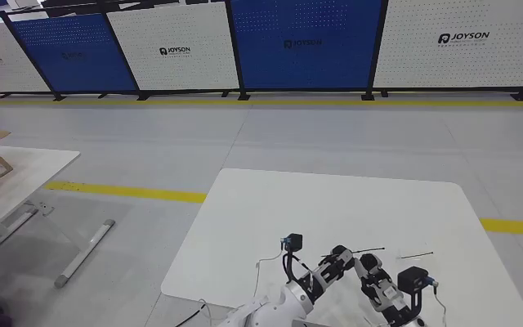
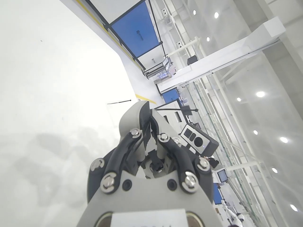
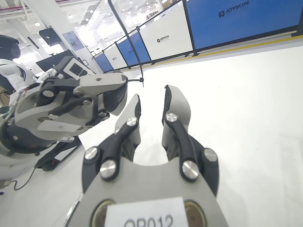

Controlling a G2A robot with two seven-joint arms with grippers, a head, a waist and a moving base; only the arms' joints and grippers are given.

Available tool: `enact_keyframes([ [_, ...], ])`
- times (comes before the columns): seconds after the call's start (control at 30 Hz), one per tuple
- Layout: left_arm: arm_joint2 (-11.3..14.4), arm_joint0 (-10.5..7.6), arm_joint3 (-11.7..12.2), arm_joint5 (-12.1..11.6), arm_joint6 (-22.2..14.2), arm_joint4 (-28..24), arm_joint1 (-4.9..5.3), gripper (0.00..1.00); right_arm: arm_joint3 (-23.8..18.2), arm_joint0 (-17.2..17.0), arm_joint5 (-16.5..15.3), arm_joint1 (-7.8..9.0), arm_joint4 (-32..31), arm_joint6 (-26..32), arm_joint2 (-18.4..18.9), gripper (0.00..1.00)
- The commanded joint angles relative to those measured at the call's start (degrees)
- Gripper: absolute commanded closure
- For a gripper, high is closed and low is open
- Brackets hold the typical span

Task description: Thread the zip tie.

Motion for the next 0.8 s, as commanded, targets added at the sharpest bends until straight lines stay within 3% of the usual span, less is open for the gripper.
enact_keyframes([
  [0.0,0.0,0.04,-0.1,0.0,-0.2,0.2,0.0,1.0,0.0,-0.1,0.0,0.05,0.1,-0.2,0.0,0.77],
  [0.77,0.2,0.38,-0.5,-0.2,-3.9,1.0,0.13,1.0,-0.1,-0.4,0.0,0.76,0.5,-1.4,-0.3,0.8],
])
